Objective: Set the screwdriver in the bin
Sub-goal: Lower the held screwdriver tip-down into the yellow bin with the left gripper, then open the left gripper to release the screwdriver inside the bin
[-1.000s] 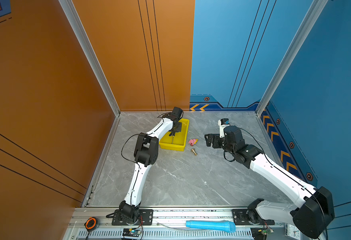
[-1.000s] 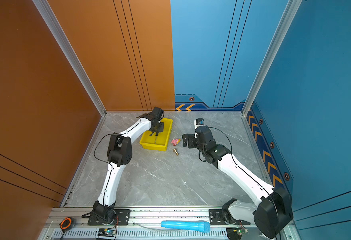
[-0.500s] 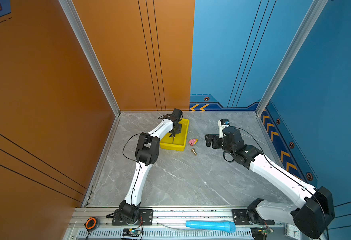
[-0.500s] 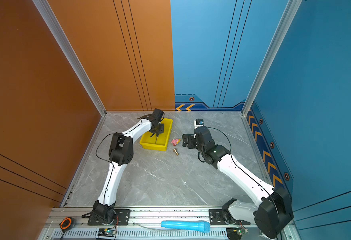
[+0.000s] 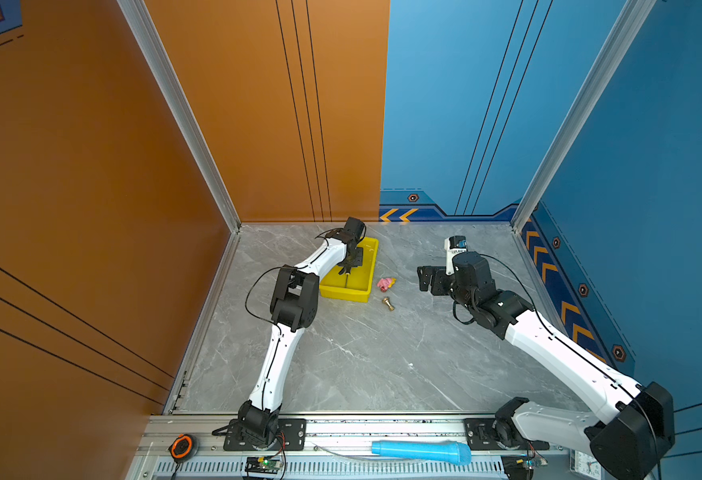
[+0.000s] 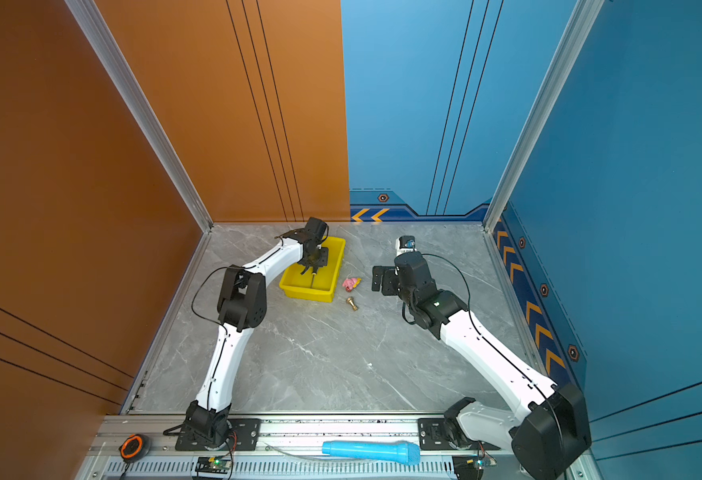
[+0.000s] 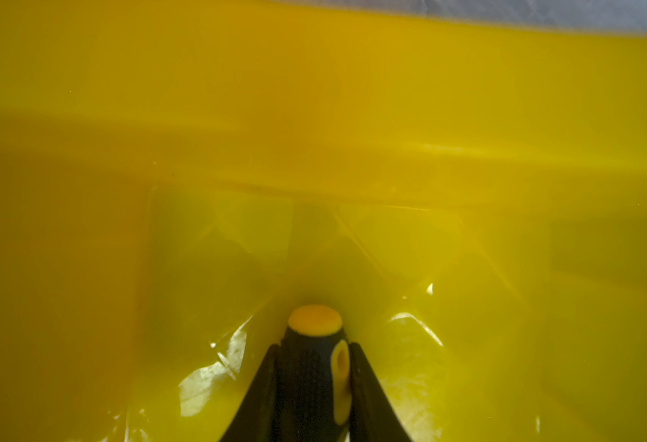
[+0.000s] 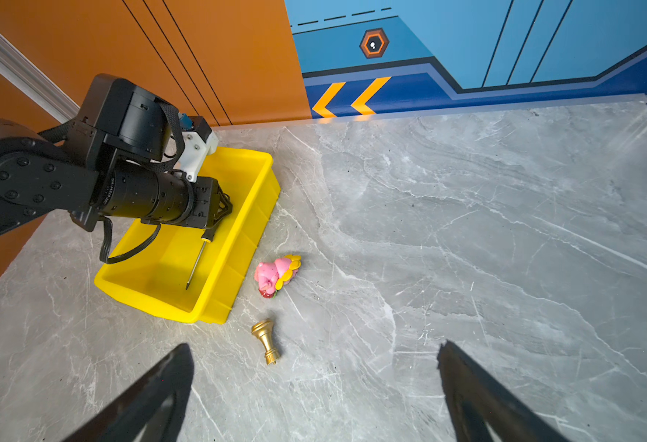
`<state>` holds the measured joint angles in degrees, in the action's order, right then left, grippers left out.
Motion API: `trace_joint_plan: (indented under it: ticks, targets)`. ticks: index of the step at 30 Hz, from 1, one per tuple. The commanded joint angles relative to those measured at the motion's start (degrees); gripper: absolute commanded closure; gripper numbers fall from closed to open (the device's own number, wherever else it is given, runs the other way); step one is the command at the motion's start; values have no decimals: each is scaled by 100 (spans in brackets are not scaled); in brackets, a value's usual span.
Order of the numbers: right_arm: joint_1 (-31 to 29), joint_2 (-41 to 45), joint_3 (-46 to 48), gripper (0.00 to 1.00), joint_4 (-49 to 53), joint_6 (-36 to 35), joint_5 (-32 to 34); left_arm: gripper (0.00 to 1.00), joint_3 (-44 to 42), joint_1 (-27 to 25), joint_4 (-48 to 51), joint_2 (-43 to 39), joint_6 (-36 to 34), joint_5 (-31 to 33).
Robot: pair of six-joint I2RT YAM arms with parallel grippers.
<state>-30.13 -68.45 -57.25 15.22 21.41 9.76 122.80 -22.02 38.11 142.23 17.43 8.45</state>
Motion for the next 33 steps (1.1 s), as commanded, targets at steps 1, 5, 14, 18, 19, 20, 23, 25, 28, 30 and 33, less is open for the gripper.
trace_joint_plan:
  ticks: [1,5,14,18,19,20,23,25,28,30,33]
  targets:
    - [25,144,-91,0,167,-118,106,84,-127,51,133,-85,14,-239]
    - [42,182,-67,0,159,-148,89,75,-82,49,136,-210,5,-261]
    - [139,268,-50,0,138,-234,-22,52,6,49,145,-499,6,-234]
    - [183,361,-1,0,122,-259,-46,36,7,45,139,-654,10,-217]
    - [192,388,20,0,113,-259,-55,35,-1,36,138,-697,12,-212]
    - [209,417,44,0,112,-260,-68,35,2,23,149,-744,10,-222]
    - [265,529,113,0,110,-242,-94,31,-32,-36,171,-952,-25,-198]
    - [295,626,172,0,107,-212,-105,26,-102,-76,203,-1129,-38,-136]
    - [359,781,285,0,107,-134,-93,15,-359,-155,202,-1501,-62,-43]
    - [406,908,373,0,108,-73,-67,5,-649,-205,193,-1825,-86,25]
    - [492,1101,490,0,149,18,27,2,-1202,-268,197,-2388,-162,197]
